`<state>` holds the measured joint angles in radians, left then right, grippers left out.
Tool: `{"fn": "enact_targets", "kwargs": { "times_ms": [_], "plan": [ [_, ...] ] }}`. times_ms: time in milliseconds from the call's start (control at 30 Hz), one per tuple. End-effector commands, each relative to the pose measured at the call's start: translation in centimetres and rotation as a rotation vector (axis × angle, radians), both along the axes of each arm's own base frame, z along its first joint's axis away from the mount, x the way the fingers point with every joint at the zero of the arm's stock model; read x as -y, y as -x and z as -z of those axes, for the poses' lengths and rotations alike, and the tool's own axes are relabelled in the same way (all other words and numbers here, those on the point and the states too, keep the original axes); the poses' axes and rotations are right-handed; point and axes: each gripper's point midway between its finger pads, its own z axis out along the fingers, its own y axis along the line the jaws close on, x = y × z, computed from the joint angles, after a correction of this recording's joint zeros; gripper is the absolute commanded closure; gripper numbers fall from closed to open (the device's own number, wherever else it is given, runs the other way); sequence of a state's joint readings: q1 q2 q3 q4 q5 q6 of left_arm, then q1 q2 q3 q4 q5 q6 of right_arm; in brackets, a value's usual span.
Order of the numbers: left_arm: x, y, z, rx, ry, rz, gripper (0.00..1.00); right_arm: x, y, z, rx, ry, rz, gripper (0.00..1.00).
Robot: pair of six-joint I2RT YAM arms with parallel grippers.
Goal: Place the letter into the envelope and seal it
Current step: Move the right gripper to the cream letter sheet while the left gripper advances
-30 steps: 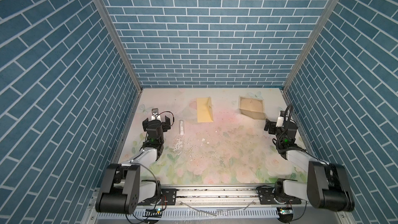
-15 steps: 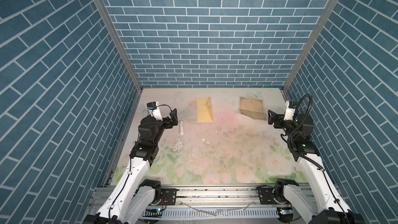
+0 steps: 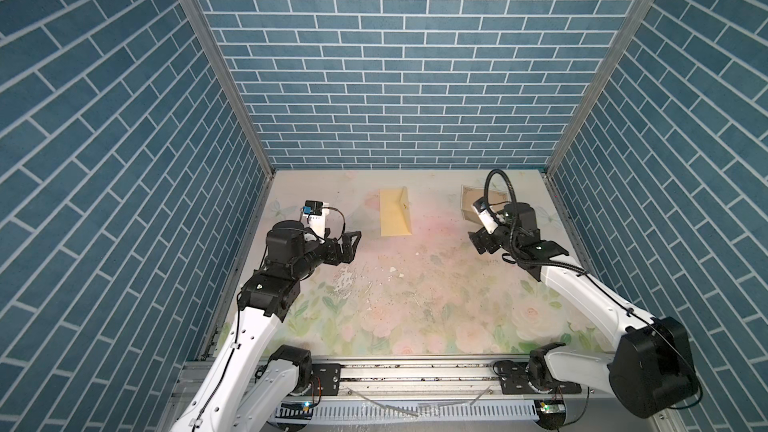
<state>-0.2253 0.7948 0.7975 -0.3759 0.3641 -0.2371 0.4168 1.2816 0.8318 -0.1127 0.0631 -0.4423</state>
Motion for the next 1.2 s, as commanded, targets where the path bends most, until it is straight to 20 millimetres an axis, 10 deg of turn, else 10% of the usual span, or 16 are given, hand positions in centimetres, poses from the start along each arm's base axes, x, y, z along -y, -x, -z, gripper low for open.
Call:
{"fn": "enact_targets", "kwargs": {
  "times_ms": [0, 633, 1167],
  "plan": [
    [0.5, 1.5, 0.7, -0.023, -0.013, 0.06, 0.0, 0.8, -2.2, -0.5, 0.112, 0.299, -0.037, 0.03],
    [-0.4, 1.3, 1.2, -0.022, 0.09, -0.055, 0.0, 1.7, -10.0, 6.6, 0.172, 0.666, 0.014, 0.24],
    [-0.1, 0.9, 2.8, -0.053, 0.133, -0.064, 0.0, 2.4, -10.5, 10.3, 0.142, 0.715, -0.006, 0.73]
  ]
}}
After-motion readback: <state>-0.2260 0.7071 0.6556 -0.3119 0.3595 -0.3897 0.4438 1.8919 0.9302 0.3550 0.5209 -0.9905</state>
